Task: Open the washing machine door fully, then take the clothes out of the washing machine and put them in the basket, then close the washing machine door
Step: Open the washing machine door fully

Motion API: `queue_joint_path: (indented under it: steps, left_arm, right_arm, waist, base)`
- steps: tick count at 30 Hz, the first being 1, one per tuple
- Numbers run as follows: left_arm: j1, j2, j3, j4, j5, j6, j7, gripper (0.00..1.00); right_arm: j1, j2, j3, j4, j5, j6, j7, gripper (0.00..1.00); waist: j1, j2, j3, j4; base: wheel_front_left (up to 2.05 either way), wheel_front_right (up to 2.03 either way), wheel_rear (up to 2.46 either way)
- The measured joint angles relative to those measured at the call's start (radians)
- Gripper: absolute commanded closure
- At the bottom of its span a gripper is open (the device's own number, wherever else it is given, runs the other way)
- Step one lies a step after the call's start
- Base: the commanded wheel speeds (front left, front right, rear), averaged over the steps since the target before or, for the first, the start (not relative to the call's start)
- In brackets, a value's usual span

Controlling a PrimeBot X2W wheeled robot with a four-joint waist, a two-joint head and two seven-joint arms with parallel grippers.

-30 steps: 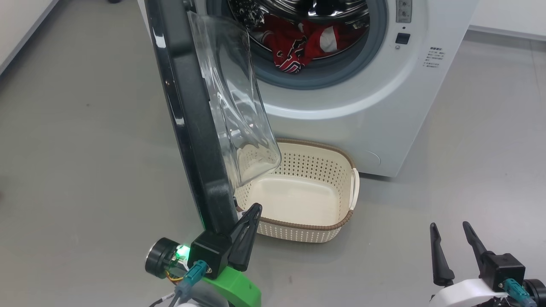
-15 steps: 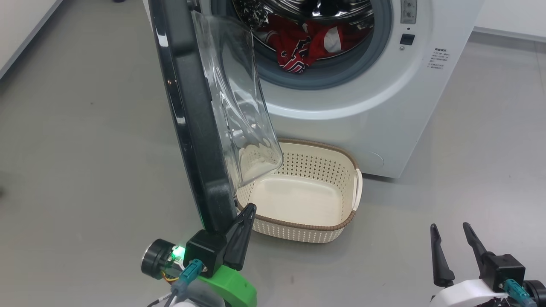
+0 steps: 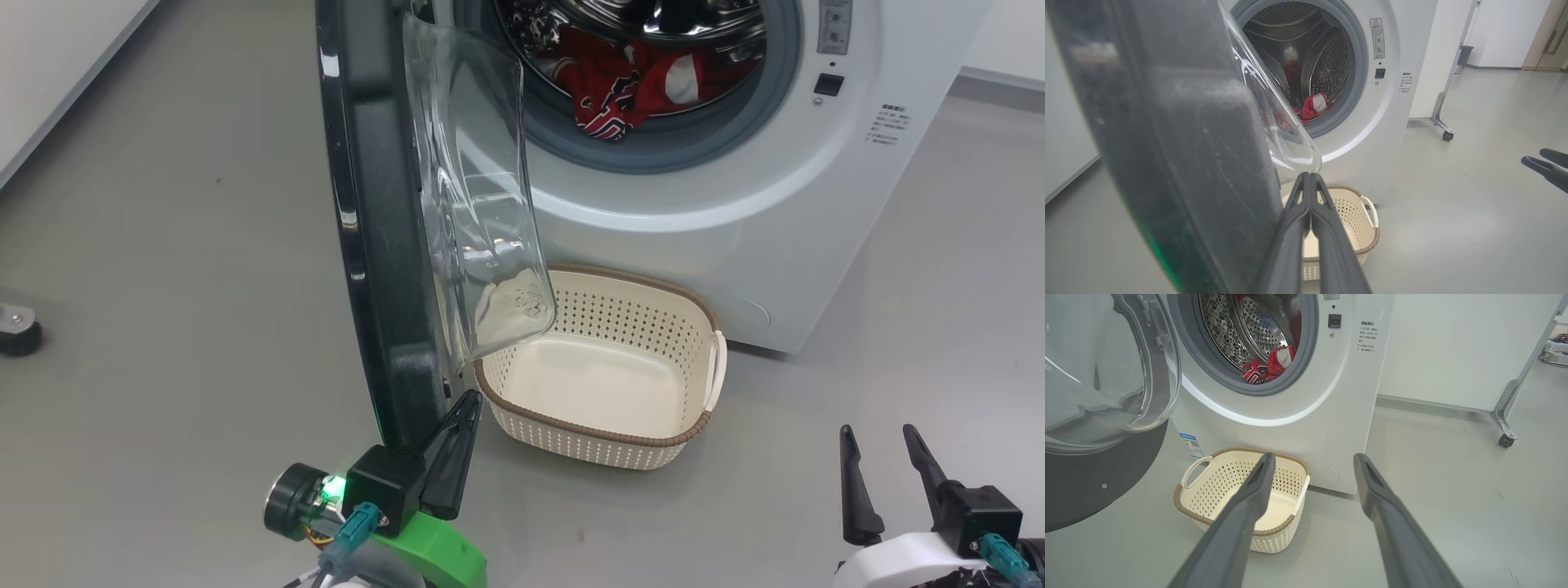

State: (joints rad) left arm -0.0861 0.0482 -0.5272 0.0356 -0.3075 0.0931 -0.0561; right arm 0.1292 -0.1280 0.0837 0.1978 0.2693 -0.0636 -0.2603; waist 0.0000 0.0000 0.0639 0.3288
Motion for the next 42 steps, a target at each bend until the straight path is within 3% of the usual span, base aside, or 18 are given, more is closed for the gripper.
queue_joint_path:
  steps: [20, 42]
  left_arm:
    - [0.015, 0.001, 0.089, 0.02, 0.0, 0.011, -0.034, 1.0]
    - [-0.005, 0.033, 0.368, 0.078, -0.01, 0.018, -0.081, 1.0]
  right_arm:
    - [0.001, 0.01, 0.0, -0.003, -0.017, 0.01, 0.0, 0.0]
    - [-0.017, 0.007, -0.004, -0.002, -0.026, 0.029, 0.0, 0.0]
  waist:
    - [0.0, 0.0, 0.001, 0.12]
    - [0.0, 0.0, 0.058, 0.086]
  base:
    - [0.0, 0.0, 0.0]
    - [0.0, 0.0, 0.0]
